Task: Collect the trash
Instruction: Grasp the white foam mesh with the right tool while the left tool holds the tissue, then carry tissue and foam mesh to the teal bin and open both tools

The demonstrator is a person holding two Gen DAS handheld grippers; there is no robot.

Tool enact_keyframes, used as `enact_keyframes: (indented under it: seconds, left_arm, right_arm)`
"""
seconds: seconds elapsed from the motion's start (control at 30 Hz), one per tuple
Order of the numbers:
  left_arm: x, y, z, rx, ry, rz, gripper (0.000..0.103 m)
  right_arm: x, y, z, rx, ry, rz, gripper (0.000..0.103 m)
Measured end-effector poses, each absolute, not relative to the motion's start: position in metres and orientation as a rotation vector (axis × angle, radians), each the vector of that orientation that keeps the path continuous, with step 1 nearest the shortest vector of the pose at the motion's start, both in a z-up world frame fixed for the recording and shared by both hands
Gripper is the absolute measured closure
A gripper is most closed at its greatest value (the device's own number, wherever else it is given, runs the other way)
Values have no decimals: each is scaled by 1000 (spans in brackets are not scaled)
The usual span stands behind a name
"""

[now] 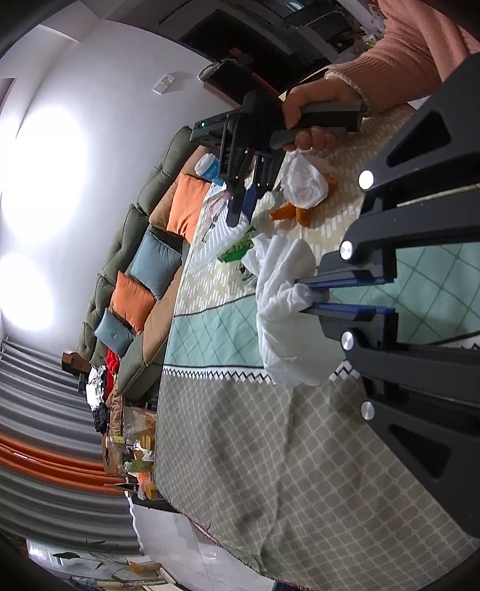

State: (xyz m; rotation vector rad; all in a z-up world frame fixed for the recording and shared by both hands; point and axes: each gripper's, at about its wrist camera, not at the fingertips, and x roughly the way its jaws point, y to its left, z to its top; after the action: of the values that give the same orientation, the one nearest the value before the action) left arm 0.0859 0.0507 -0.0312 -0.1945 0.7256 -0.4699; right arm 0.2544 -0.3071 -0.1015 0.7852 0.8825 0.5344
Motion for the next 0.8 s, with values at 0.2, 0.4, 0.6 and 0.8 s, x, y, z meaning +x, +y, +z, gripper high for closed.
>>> enact_keyframes:
  seconds: [0.2, 0.4, 0.6, 0.8]
  left_arm:
    - [79, 57, -29, -187, 714, -450, 94]
    - [70, 66, -21, -191, 690, -434, 94]
    - [60, 76, -16, -188, 668, -416, 94]
    - [51, 87, -11, -191, 652, -393, 94]
  right_arm:
    - [240, -296, -75, 683, 814, 556, 89]
    - [219, -280, -44, 566, 729, 583, 90]
    - [197, -266, -20, 467, 654, 604, 90]
    - [183, -249, -10, 399, 631, 650, 90]
